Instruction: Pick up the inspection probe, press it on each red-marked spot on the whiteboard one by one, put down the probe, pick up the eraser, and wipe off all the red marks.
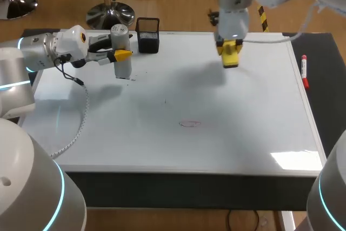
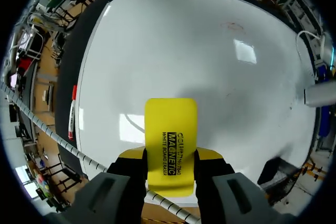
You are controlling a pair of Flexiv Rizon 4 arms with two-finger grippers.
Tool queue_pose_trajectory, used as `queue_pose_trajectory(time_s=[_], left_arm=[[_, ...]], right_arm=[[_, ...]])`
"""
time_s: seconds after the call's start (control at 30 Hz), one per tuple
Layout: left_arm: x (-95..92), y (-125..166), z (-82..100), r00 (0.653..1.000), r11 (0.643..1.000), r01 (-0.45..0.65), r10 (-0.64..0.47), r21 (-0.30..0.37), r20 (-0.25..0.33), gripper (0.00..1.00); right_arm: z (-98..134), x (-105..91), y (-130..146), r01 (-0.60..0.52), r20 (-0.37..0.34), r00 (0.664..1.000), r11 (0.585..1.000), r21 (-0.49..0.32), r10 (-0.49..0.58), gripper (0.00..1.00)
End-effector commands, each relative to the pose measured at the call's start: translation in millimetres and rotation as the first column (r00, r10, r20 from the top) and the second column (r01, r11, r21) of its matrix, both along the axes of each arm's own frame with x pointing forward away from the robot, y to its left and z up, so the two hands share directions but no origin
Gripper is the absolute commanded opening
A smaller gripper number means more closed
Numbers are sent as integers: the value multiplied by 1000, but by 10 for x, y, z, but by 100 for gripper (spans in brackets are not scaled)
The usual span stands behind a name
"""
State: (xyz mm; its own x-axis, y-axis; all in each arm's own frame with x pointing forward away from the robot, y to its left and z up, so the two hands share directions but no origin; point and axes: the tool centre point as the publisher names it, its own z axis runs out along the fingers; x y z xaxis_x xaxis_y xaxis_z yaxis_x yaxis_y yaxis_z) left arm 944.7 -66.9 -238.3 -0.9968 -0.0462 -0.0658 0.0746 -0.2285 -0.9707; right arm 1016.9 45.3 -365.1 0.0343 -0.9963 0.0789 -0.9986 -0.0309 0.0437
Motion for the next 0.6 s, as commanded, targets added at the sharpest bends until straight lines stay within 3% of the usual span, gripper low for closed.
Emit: queue_pose_trajectory(time_s=[0.03,0.53,0.6], left_arm=[[-7,1,9,1000,1000,-1,1,-1,2,0],[-7,1,9,1000,1000,-1,1,-1,2,0],[-7,1,9,1000,1000,-1,1,-1,2,0]], right_arm=[[117,-352,234,-59,67,996,998,1,59,0],[97,-1199,1117,-186,115,977,982,36,181,0],[59,-1294,1209,-188,114,976,982,9,185,0]])
